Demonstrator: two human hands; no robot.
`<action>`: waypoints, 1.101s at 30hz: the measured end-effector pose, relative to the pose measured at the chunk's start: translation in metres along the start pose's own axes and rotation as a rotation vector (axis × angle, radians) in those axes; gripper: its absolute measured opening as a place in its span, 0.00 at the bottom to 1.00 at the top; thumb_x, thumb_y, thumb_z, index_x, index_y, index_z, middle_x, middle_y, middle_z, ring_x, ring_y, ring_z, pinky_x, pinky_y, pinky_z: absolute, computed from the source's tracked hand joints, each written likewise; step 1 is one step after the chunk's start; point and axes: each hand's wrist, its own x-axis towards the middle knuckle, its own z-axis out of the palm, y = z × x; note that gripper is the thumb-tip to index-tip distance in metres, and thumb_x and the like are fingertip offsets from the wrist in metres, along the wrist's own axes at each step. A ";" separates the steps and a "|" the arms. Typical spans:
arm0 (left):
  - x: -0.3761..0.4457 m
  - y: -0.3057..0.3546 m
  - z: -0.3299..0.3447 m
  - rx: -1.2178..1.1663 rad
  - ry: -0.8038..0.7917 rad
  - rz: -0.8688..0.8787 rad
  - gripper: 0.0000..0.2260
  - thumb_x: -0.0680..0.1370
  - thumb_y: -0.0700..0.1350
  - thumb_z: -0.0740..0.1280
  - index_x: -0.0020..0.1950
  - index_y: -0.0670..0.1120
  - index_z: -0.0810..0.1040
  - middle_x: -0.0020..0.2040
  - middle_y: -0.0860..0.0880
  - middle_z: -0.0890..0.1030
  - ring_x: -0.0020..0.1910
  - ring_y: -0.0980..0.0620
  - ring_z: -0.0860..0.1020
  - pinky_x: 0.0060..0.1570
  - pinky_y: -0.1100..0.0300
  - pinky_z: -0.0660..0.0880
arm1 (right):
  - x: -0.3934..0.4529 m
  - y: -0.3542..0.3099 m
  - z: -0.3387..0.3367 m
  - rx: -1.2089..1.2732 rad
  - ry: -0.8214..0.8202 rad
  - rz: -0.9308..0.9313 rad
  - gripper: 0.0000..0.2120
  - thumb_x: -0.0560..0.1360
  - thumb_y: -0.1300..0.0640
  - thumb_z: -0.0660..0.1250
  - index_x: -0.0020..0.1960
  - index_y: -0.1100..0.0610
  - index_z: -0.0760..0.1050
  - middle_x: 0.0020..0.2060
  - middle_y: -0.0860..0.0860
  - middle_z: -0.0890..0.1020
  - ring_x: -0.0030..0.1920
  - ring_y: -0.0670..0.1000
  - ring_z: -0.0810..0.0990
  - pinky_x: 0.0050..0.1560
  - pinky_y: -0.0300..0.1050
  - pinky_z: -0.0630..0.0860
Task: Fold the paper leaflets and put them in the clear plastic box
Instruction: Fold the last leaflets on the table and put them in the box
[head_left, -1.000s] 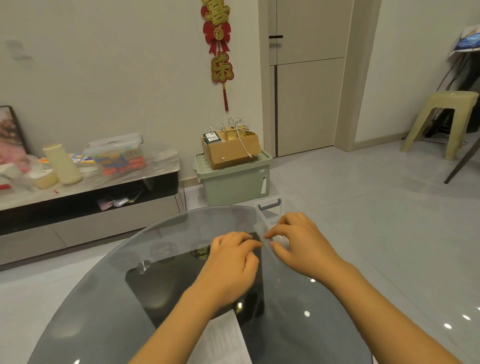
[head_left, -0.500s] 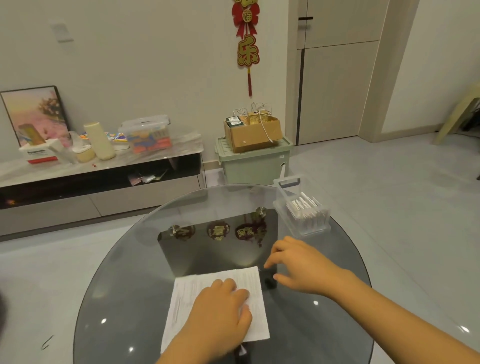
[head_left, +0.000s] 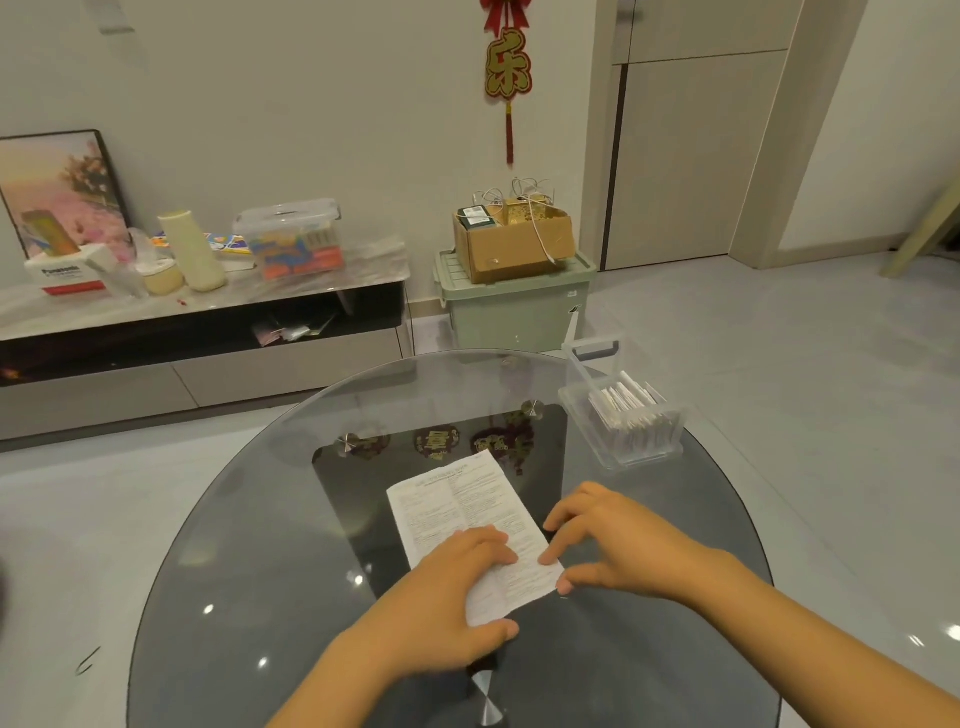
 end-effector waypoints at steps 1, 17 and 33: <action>0.000 -0.001 0.000 -0.009 -0.006 -0.003 0.27 0.73 0.60 0.66 0.70 0.59 0.63 0.71 0.65 0.57 0.70 0.64 0.57 0.70 0.63 0.60 | 0.001 0.000 0.001 -0.024 0.018 -0.027 0.14 0.72 0.43 0.68 0.56 0.44 0.80 0.59 0.39 0.75 0.60 0.42 0.67 0.57 0.35 0.66; 0.001 -0.003 -0.024 -0.686 0.272 -0.300 0.03 0.74 0.45 0.71 0.44 0.53 0.83 0.47 0.59 0.82 0.48 0.59 0.79 0.50 0.64 0.74 | 0.016 -0.011 -0.001 0.685 0.235 0.209 0.04 0.78 0.53 0.61 0.45 0.51 0.71 0.23 0.41 0.69 0.27 0.40 0.67 0.35 0.35 0.67; 0.006 -0.012 0.001 0.044 0.479 -0.219 0.22 0.73 0.56 0.69 0.66 0.59 0.70 0.72 0.58 0.56 0.72 0.53 0.55 0.67 0.64 0.48 | 0.031 -0.020 0.018 0.472 0.219 0.449 0.16 0.71 0.59 0.71 0.53 0.45 0.72 0.33 0.48 0.75 0.30 0.43 0.74 0.31 0.29 0.70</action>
